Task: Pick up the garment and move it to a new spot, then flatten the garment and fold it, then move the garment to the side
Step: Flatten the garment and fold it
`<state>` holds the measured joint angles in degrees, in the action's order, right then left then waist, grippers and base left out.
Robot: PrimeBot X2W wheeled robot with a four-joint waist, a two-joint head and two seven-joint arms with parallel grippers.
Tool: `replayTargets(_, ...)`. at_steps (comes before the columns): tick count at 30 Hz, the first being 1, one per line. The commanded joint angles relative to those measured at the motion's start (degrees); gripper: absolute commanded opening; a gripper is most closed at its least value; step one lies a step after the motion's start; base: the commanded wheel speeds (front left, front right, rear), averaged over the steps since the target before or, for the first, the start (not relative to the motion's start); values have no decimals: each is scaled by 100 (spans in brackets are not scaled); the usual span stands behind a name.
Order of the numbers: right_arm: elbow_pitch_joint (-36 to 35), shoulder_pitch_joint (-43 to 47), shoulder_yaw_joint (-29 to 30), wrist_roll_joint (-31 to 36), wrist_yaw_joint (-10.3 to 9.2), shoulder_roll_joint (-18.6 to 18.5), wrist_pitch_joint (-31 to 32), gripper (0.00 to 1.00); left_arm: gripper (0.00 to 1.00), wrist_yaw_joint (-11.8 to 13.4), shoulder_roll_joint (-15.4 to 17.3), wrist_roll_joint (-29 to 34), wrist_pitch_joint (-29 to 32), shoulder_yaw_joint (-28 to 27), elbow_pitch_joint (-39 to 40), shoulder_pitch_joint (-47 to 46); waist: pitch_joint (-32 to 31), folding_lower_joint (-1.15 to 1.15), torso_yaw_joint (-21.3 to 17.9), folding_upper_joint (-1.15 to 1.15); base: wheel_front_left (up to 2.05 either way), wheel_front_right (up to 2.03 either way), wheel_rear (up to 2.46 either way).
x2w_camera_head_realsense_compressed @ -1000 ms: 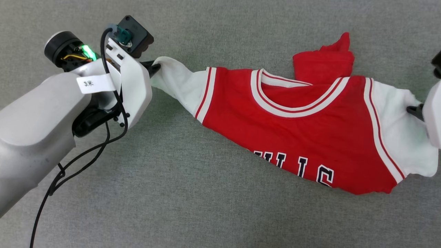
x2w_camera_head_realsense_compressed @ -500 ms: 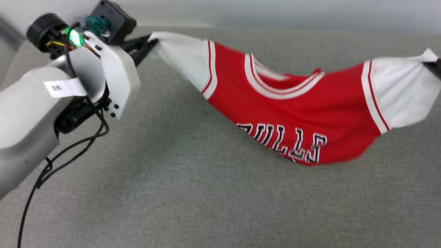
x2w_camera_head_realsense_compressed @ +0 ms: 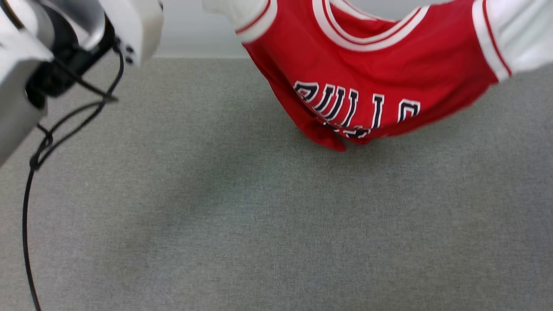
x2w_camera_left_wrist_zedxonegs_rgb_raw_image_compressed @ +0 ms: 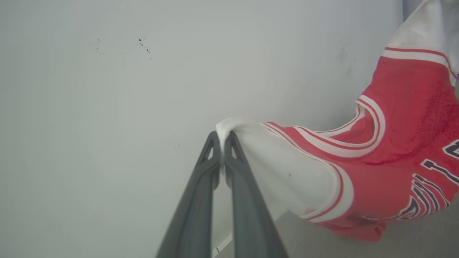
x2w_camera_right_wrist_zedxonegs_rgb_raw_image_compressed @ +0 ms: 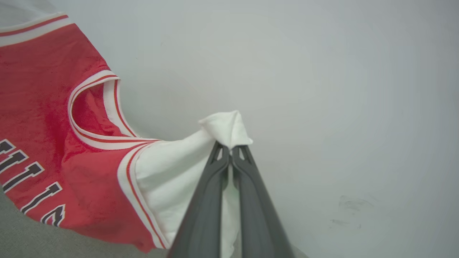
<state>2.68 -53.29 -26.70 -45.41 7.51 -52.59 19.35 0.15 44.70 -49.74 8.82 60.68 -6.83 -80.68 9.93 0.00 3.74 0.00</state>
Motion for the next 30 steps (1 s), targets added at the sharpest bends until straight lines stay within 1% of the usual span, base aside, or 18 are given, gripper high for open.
replayTargets(1, 44, -396, -14, 189, -4, 150, 79, 0, 0, -14, -104, 91, -3, -70, -151, -267, 138, 0, -37, 0, 0, 0, 0)
replayTargets(5, 336, -1237, -206, 538, -4, 469, 251, 0, 0, -72, -344, 249, -23, -186, -578, -831, 447, 0, -75, 0, 0, 0, 0)
replayTargets(6, 336, -1237, -206, 538, -4, 469, 251, 0, 0, -72, -344, 249, -23, -186, -578, -831, 447, 0, -75, 0, 0, 0, 0)
replayTargets(7, 464, -1489, -252, 628, -4, 562, 286, 0, 0, -123, -403, 277, -21, -205, -719, -963, 548, 0, -81, 0, 0, 0, 0)
replayTargets(11, 1090, -2502, -543, 1057, -4, 855, 347, 0, 0, -191, -667, 430, -184, -343, -1324, -1534, 938, 0, -74, 0, 0, 0, 0)
replayTargets(17, 2133, -3955, -861, 1701, -4, 1292, 9, 0, 0, -309, -970, 582, -583, -575, -2304, -2330, 1445, 0, -34, 0, 0, 0, 0)
replayTargets(23, 3084, -5046, -994, 2123, -4, 1705, -495, 0, 0, -465, -1252, 694, -983, -673, -3186, -2985, 1789, 0, 20, 0, 0, 0, 0)
replayTargets(26, 3457, -5412, -1073, 2203, -4, 1889, -726, 0, 0, -529, -1351, 718, -1154, -691, -3528, -3209, 1903, 0, 21, 0, 0, 0, 0)
replayTargets(30, 3892, -5651, -1266, 2150, -4, 2101, -968, 0, 0, -600, -1486, 666, -1359, -684, -3917, -3260, 2018, 0, 27, 0, 0, 0, 0)
